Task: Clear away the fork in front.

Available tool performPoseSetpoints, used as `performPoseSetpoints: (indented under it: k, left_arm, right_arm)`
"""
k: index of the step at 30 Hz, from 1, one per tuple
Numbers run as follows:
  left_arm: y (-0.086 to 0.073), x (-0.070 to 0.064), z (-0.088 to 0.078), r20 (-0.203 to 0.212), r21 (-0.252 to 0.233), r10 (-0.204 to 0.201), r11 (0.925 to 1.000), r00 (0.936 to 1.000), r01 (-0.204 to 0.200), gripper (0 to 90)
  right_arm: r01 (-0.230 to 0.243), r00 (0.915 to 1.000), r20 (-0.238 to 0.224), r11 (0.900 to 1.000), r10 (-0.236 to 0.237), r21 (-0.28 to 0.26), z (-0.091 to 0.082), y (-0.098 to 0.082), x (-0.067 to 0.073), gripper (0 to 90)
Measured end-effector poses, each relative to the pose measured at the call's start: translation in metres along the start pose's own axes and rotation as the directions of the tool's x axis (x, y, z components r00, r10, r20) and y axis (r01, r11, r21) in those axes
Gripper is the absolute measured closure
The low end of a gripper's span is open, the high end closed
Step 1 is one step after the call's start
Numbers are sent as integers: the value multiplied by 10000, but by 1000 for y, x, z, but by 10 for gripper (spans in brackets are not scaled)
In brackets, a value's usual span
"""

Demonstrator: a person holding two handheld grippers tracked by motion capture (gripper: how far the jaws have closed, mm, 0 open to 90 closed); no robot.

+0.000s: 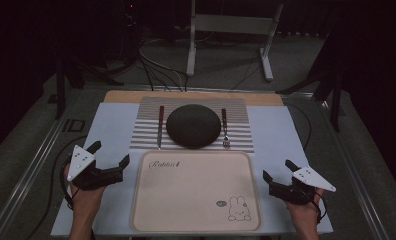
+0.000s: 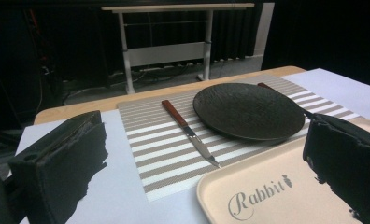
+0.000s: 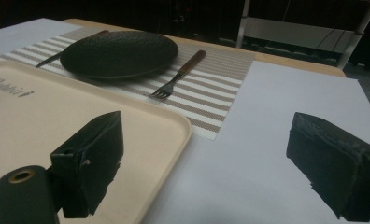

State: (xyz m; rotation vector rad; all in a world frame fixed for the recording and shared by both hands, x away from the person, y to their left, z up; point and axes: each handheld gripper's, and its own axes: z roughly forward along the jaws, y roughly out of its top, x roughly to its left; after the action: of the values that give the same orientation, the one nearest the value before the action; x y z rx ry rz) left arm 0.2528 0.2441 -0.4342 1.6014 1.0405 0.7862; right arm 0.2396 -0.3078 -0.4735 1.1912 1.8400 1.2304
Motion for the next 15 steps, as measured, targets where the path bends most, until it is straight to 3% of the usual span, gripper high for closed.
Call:
performPoseSetpoints:
  k: [7,15]
  left_arm:
    - [-2,1,-1,-317,-148,-23,9999,9995,18,0]
    - [-3,0,2,-503,-103,97,9999,9987,-102,0]
  right_arm:
    - [-393,9991,149,9990,396,-194,-3,0,-6,108]
    - [-311,9989,354,9994,316,-149,-2,0,-8,108]
